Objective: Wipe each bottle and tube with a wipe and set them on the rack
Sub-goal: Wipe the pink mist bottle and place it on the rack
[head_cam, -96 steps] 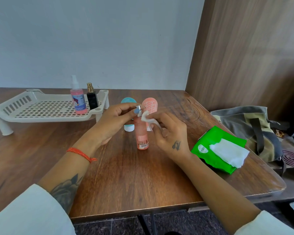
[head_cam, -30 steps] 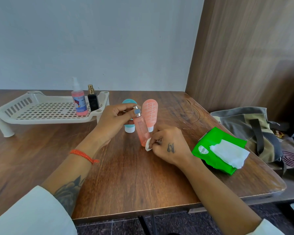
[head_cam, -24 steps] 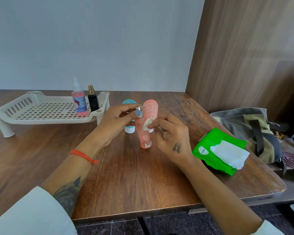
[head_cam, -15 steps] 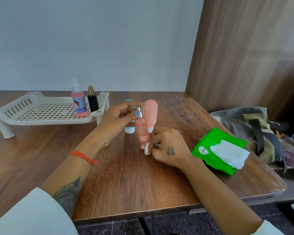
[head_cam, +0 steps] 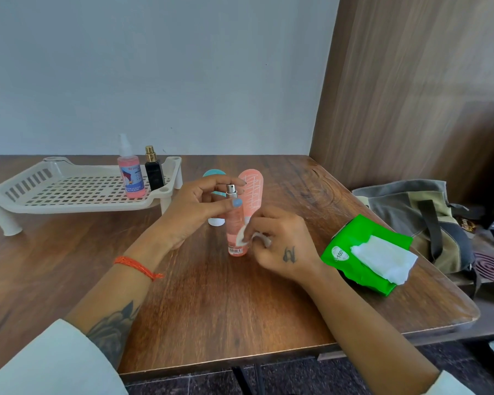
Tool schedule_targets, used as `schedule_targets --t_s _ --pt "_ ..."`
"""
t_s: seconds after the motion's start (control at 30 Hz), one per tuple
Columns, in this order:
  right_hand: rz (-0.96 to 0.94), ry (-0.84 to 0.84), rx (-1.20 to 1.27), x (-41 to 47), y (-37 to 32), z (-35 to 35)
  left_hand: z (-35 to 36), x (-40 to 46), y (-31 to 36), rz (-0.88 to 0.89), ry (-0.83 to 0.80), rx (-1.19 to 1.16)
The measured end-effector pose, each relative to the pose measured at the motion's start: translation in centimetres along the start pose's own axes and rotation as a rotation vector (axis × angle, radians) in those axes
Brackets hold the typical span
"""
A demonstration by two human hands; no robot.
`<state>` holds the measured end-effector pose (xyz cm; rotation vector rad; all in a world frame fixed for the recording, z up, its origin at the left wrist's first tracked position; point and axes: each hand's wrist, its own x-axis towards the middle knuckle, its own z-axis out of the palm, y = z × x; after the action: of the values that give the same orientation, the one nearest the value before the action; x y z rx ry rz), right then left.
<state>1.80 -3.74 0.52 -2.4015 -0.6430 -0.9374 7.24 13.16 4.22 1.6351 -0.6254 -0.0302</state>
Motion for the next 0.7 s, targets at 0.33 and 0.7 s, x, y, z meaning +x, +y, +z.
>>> schedule_targets --t_s 0.33,0.7 --pt "0.026 0.195 0.038 0.18 -0.01 0.07 0.05 0.01 0.00 -0.014 0.001 -0.080" --pt "0.087 0.035 0.041 0.06 0.39 0.03 0.07 0.10 -0.29 -0.037 -0.017 -0.056"
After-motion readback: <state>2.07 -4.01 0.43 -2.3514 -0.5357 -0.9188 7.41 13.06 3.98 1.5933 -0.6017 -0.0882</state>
